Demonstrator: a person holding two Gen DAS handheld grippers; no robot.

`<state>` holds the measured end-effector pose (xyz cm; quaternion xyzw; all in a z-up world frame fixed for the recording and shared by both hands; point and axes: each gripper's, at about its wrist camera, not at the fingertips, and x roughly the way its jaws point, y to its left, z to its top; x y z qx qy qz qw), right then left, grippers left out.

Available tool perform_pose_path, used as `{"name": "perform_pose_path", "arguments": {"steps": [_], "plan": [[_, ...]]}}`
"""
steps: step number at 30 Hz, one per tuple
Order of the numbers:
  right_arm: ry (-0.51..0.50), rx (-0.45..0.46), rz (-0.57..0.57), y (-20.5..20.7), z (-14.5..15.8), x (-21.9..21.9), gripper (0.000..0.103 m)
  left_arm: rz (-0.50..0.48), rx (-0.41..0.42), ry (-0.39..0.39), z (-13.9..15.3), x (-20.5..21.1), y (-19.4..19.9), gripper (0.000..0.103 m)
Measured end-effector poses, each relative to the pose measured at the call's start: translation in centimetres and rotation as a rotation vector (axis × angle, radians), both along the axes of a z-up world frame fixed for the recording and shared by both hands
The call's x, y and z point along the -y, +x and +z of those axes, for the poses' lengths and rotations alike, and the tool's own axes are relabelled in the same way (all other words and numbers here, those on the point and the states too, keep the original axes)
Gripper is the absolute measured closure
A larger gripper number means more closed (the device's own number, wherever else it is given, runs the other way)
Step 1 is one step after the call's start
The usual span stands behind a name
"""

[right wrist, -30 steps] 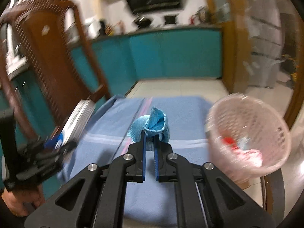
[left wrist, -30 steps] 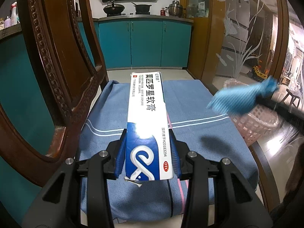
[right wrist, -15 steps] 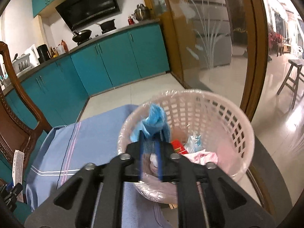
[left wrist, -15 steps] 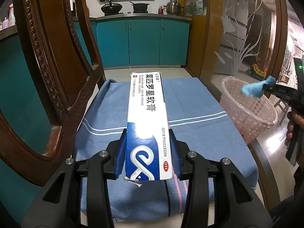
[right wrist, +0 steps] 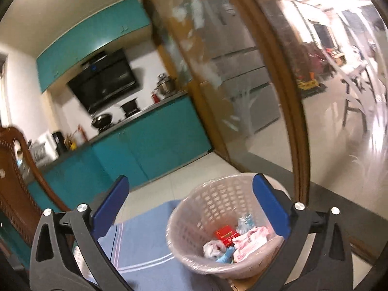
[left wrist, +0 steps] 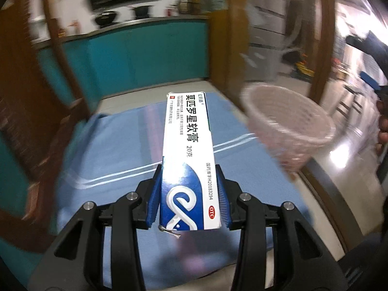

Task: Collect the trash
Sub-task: 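Carry the blue mesh over the basket and open the right gripper, then move the ointment box over the basket and open the left gripper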

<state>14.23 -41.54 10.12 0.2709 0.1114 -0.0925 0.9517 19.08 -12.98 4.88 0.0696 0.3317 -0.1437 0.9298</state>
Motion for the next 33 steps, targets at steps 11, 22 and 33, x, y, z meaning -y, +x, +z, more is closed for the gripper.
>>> {"name": "perform_pose_path", "arguments": {"steps": [11,22,33], "plan": [[0.099,-0.016,-0.070,-0.4,-1.5,3.8,0.004,-0.207,-0.074,-0.065,1.7,17.3,8.4,0.012],[-0.070,-0.229,0.238,3.0,-1.9,-4.7,0.004,0.019,0.012,0.027,1.1,3.6,3.9,0.004],[-0.284,-0.414,0.452,2.7,-3.6,-18.0,0.004,0.274,-0.031,-0.046,0.8,-9.0,-1.7,0.003]]}}
